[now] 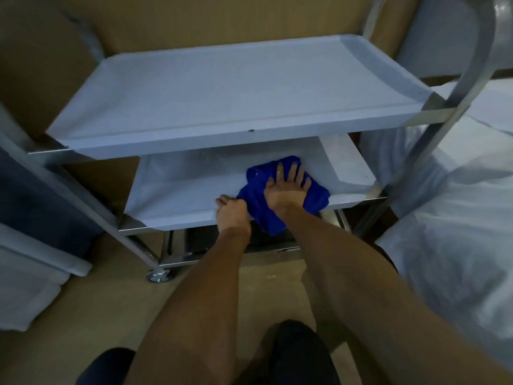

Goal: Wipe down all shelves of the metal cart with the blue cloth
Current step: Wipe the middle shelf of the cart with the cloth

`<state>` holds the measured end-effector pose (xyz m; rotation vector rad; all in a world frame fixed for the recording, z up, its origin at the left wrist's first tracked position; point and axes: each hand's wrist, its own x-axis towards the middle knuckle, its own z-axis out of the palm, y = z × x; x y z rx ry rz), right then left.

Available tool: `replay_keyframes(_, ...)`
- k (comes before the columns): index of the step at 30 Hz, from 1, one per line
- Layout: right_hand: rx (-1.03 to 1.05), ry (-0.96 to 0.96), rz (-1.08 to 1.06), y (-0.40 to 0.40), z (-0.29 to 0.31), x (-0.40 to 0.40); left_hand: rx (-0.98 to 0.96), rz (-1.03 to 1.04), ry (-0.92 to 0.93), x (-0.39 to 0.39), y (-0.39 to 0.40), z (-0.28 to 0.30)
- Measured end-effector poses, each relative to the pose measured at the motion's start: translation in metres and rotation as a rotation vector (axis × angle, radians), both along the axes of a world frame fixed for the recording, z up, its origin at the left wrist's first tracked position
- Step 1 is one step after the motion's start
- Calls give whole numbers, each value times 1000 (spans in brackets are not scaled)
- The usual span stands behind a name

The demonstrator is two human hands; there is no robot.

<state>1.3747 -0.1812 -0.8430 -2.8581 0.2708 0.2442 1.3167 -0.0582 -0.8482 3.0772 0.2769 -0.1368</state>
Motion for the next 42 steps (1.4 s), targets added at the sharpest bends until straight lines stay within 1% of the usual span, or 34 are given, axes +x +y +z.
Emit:
replay_keyframes(3, -19, -74, -24, -15, -6, -29, 37, 32, 29, 8, -11, 4)
replay_keyframes(7, -17, -140, -54, -38, -14, -57, 114, 25, 39, 16, -14, -1)
replay_keyframes(9, 3, -142, -78, -54, -15, -66, 126, 20, 86, 19, -17, 3)
replay_keyframes(11, -6, -147, -89, -68, -16, -69, 96, 56, 169, 25, -24, 11)
replay_keyframes(14, 2, -109, -112, -85, -10, -51, 74, 112, 255, 38, -32, 12)
replay_keyframes(19, -57, -21, -151, -103, -4, 0, 112, 88, 322, 51, -31, 10)
replay_keyframes(22, -62, 20, -195, -103, 0, 26, 147, 76, 295, 50, -31, 6)
replay_keyframes(24, -60, -16, -218, -102, -1, 33, 166, 72, 243, 47, -30, 1)
replay_keyframes(27, -44, -33, -200, -101, -2, 22, 204, 57, 218, 39, -31, 3)
replay_keyframes(31, -16, -96, -170, -105, -6, -22, 154, 66, 212, 37, -34, 8)
replay_keyframes(34, -22, -115, -138, -122, -7, -43, 112, 67, 174, 36, -29, 6)
replay_keyframes(39, -47, -40, -157, -163, -3, -27, 40, 84, 120, 32, -25, 5)
replay_keyframes(42, -90, -20, -185, -171, 0, -3, 7, 92, 81, 30, -22, 3)
